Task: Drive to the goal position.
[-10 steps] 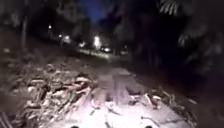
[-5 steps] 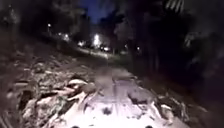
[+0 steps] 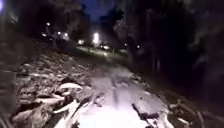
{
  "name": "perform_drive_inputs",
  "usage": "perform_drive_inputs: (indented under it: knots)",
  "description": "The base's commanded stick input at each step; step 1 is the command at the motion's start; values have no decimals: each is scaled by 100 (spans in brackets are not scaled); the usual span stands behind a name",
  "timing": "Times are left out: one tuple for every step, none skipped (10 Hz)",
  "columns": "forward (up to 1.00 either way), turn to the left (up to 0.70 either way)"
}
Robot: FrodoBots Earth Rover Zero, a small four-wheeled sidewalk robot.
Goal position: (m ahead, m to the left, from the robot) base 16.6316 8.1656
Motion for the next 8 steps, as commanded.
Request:
perform_drive_inputs:
  knots:
    - [70,0]
    - [70,0]
    - [70,0]
    - [70,0]
    - [70,0]
    - [70,0]
    - [70,0]
    - [70,0]
